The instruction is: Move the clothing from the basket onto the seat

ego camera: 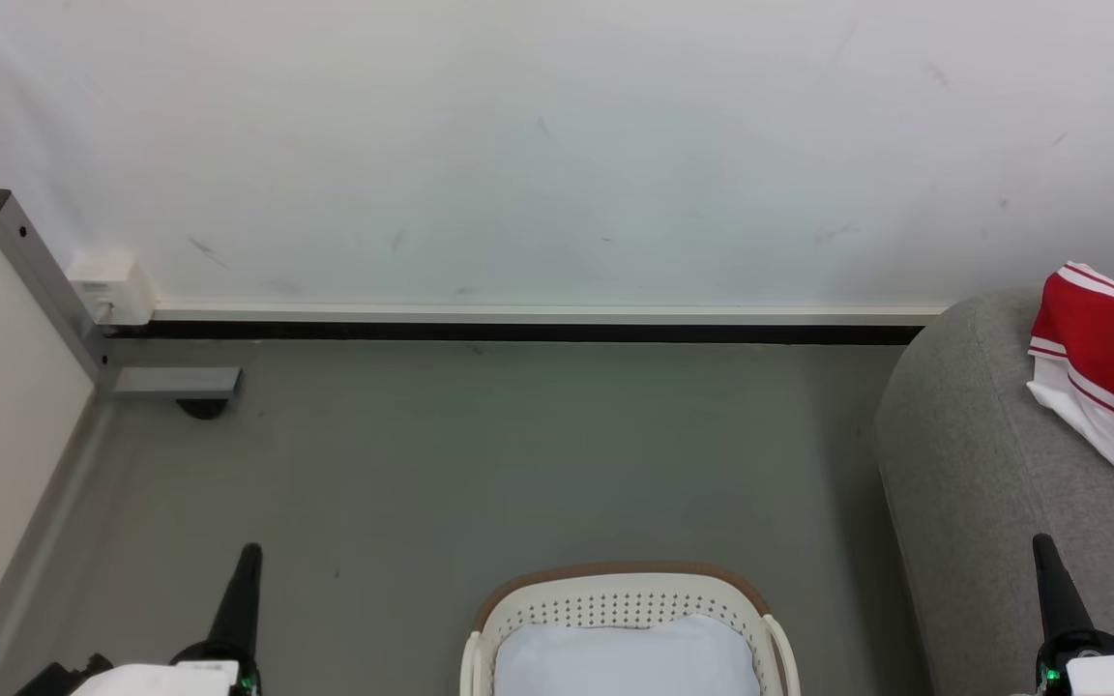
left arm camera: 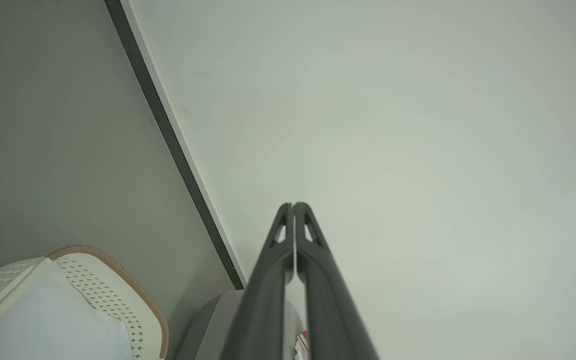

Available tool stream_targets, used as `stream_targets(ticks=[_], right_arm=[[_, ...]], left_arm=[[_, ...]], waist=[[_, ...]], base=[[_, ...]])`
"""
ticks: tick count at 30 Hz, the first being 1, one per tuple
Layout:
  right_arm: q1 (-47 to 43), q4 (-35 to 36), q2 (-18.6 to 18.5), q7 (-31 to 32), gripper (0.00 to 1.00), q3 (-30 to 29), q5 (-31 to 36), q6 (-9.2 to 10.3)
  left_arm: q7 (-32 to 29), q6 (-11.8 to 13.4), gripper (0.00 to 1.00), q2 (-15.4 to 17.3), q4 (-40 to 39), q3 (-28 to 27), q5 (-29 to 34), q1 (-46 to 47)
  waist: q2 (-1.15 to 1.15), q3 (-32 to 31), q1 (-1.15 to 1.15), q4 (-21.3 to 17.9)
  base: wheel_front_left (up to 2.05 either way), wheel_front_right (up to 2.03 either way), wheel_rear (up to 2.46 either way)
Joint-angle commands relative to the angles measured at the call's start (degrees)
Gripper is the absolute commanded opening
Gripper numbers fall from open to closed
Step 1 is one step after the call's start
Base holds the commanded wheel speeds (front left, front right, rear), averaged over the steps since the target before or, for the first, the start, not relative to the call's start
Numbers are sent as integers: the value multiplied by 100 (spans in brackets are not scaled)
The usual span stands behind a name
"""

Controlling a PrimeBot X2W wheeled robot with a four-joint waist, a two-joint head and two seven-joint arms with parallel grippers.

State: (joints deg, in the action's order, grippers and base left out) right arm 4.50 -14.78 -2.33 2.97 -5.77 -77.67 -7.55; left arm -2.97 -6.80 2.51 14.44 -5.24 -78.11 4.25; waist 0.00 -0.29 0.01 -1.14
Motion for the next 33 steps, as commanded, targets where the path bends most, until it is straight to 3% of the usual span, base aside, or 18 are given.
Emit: stream_targets(ticks=[1, 33], right_arm=[[84, 57, -66, 35, 0, -22, -153, 9], [211, 94, -77, 379, 0, -90, -1499, 12]], left_arm=[[-41, -37, 0, 48, -35, -41, -172, 83], [-381, -89, 0, 57, -47, -144, -1471, 230]], waist=[[0, 3, 0, 7], [0, 46, -1, 114]], base=[[0, 0, 0], [0, 0, 0]])
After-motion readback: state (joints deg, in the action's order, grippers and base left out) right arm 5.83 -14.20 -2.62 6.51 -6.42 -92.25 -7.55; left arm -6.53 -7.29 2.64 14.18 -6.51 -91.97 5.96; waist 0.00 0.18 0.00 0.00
